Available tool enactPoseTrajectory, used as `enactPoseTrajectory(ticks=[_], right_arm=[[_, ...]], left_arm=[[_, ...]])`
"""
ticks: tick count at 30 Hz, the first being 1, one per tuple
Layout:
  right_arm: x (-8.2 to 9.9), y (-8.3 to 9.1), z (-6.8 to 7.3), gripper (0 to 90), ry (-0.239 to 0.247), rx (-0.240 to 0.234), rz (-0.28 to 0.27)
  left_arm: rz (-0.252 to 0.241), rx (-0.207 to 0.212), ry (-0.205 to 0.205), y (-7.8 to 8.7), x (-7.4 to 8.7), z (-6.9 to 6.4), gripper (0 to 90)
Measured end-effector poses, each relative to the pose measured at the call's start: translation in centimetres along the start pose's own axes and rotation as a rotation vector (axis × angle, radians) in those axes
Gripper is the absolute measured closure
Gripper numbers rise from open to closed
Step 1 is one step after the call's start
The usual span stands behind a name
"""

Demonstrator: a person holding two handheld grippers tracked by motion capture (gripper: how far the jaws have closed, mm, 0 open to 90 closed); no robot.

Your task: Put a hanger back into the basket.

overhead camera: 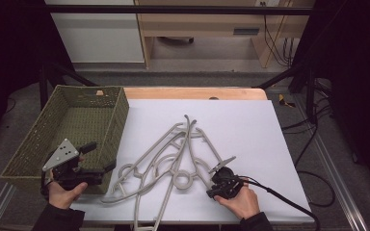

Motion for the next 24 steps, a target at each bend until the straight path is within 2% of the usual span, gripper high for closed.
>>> enactPoseTrajectory(ticks=[1, 4, 7, 8, 14, 16, 19, 21, 24], right_arm=[[0.0, -0.1, -0.1, 69.6, 0.012, 0.009, 0.002], [-0.1, -0.1, -0.1, 71.6, 0.01, 0.016, 0.002], [-0.1, -0.2, 0.0, 76.2, 0.007, 0.002, 0.004], [-0.1, -0.1, 0.1, 78.7, -0.011, -0.004, 0.015], [-0.2, -0.1, 0.0, 80.2, -0.043, -0.02, 0.023], [-0.2, 0.0, -0.1, 80.6, -0.055, -0.012, 0.026], [-0.2, 0.5, -0.2, 81.3, -0.065, -0.003, 0.021], [-0.1, 0.9, -0.5, 81.4, -0.057, 0.019, 0.025], [-0.2, 1.6, -0.7, 81.6, -0.076, 0.006, 0.001]], left_arm=[[0.0, 0.0, 0.0, 0.0, 0.0, 0.0, 6.5], [0.002, 0.001, -0.001, 0.0, 0.0, 0.0, 6.5], [0.003, 0.0, -0.003, 0.0, 0.0, 0.0, 6.6], [0.003, 0.0, -0.004, 0.0, 0.0, 0.0, 6.6], [0.004, 0.0, -0.004, 0.0, 0.0, -0.1, 6.8], [0.004, -0.001, -0.005, 0.0, 0.0, -0.1, 6.8], [0.003, 0.0, -0.006, 0.0, 0.0, -0.1, 6.8], [0.002, 0.0, -0.006, 0.0, 0.0, -0.2, 6.8], [0.002, 0.001, -0.008, 0.0, 0.0, -0.2, 6.8]])
Point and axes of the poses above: each handheld gripper's, and its own axes: y roughly backward along the jaws, x roughly out of its underside, z roughly to its left, the point moved 3 cm from there along -y, roughly forward along the jaws, and after that the axes turned 5 degrees about -y, right-handed, at the moved point
